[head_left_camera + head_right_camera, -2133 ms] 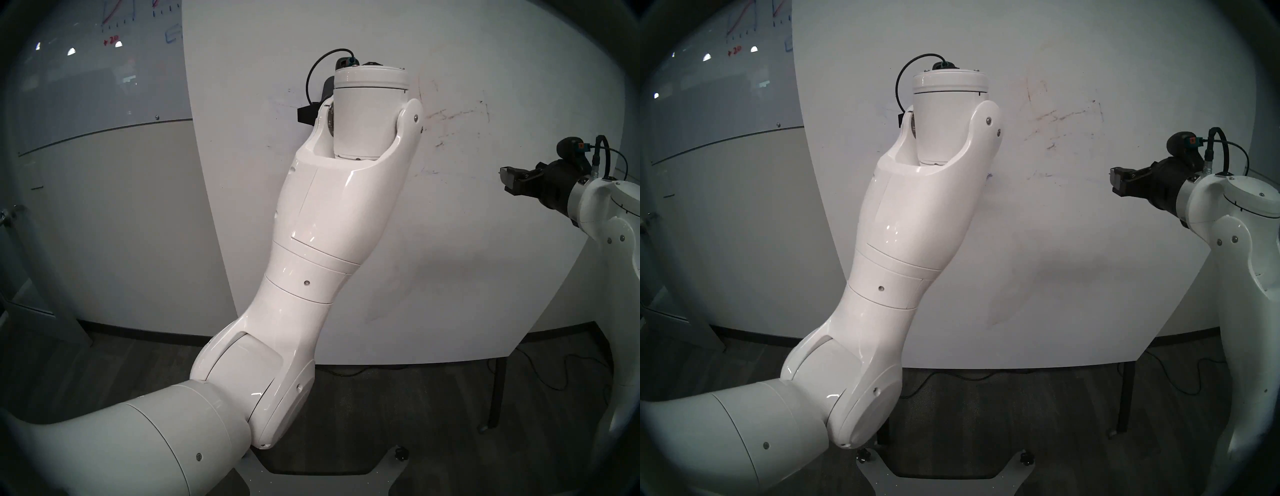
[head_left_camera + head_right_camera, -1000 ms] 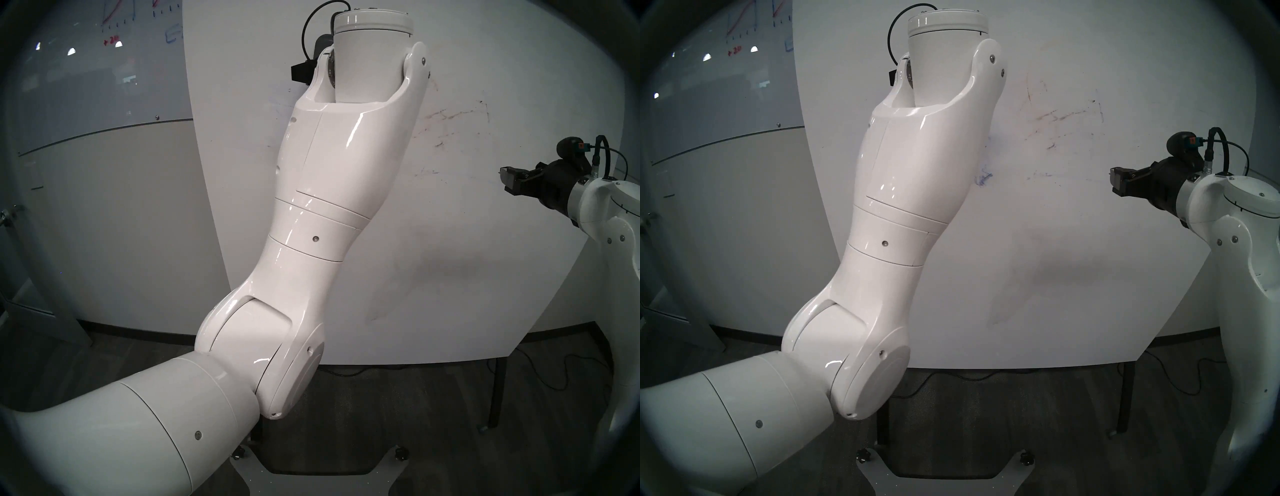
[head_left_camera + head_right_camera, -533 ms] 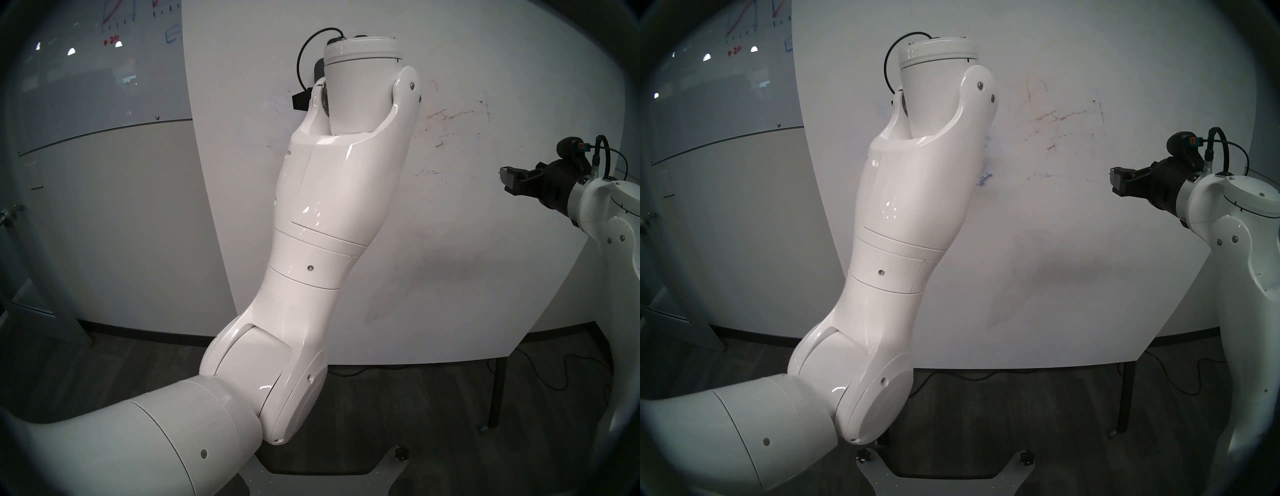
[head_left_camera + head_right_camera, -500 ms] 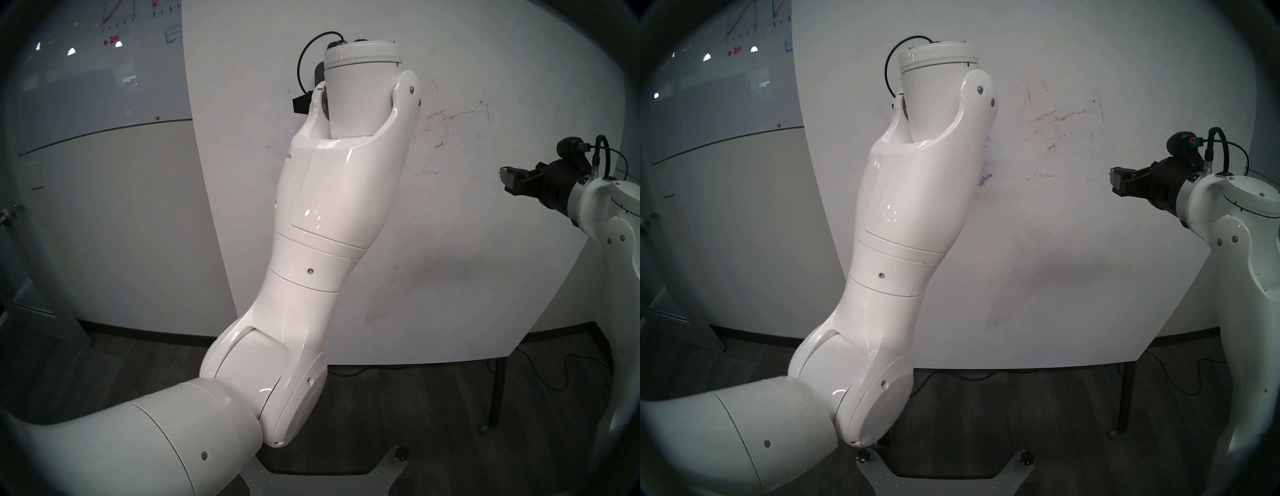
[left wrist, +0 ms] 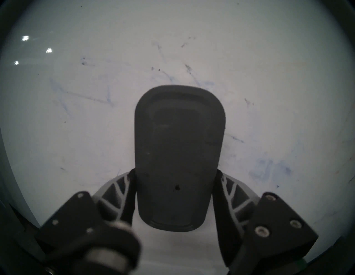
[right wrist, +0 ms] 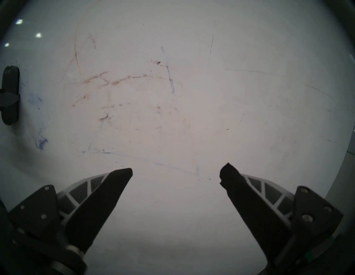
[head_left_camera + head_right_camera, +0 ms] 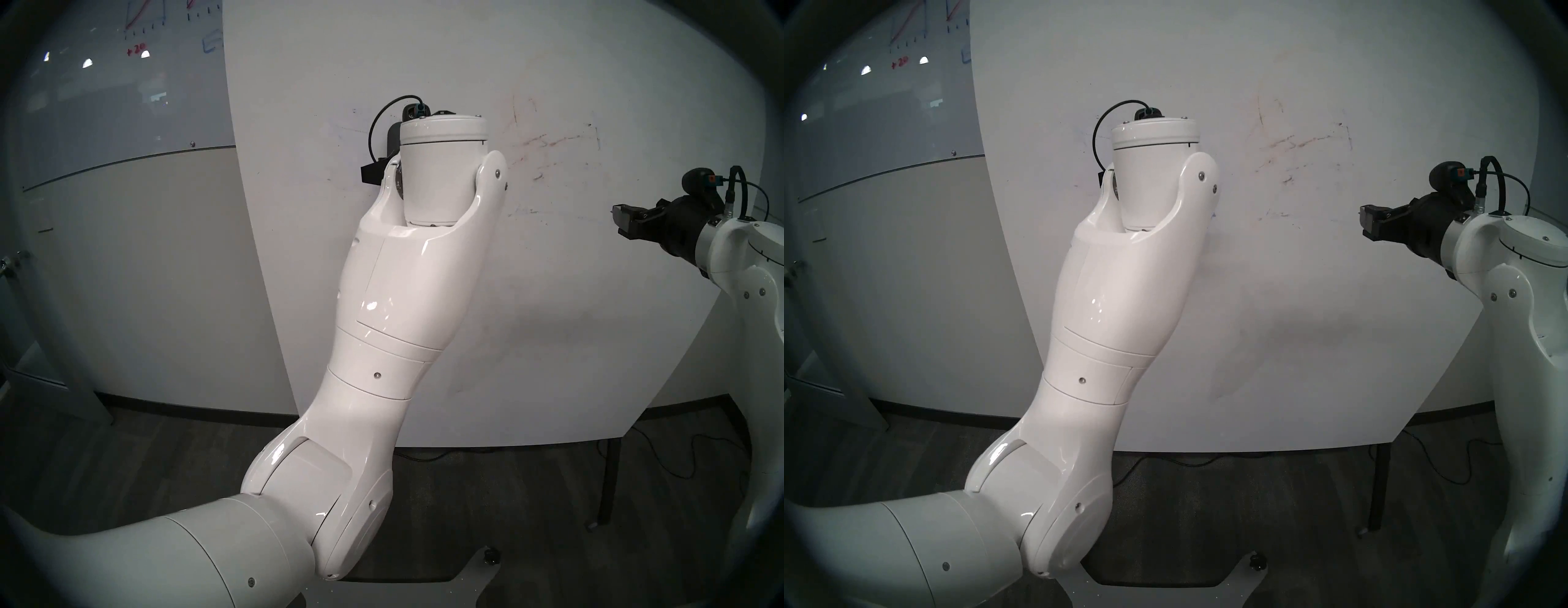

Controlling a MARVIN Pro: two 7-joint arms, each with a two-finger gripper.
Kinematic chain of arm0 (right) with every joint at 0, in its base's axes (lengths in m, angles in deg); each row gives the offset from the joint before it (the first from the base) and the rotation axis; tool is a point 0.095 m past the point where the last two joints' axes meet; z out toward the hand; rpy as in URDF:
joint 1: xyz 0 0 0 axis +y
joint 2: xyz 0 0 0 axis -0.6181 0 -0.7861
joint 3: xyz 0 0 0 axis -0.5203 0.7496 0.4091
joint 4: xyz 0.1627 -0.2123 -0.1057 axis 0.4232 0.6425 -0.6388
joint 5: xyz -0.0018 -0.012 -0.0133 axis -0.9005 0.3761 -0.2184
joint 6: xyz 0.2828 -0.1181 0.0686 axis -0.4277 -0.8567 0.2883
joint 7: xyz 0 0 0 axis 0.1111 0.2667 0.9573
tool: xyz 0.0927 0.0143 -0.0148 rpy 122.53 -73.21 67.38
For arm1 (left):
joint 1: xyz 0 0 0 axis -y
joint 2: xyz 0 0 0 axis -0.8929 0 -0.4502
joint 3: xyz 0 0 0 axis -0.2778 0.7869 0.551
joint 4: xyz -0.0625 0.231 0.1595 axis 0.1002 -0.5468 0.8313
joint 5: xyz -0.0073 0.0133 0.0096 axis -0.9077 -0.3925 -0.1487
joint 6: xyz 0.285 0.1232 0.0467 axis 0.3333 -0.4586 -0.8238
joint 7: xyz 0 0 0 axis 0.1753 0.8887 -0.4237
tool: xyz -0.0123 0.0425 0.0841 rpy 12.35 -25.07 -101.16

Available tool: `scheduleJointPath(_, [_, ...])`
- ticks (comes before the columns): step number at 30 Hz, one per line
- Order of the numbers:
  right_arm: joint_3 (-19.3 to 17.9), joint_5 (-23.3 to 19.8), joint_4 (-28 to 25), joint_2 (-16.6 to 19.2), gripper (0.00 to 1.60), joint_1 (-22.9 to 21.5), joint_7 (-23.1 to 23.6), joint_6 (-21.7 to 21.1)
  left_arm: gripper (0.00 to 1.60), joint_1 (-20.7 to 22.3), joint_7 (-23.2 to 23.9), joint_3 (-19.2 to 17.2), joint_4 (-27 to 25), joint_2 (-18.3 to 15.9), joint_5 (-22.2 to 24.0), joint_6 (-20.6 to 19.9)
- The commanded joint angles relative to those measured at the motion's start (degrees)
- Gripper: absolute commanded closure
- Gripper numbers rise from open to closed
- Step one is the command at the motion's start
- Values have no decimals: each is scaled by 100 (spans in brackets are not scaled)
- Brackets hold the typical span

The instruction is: Erase all marks on the whiteboard with the eraser

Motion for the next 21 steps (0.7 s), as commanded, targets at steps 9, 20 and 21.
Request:
scheduleJointPath(9, [-15,13,-25,23,0,-49,9,44,160,-635,-345,8,-104,-100,-195,-11])
scheduleJointPath(20, [-14,15,-25,24,0,-48,10,48,160,-908,-368,43,-156,-132,-171,-11])
scheduleJointPath(21, [-14,15,-25,25,0,-48,11,48,160,-953,-382,60,-167,-163,-131,-11])
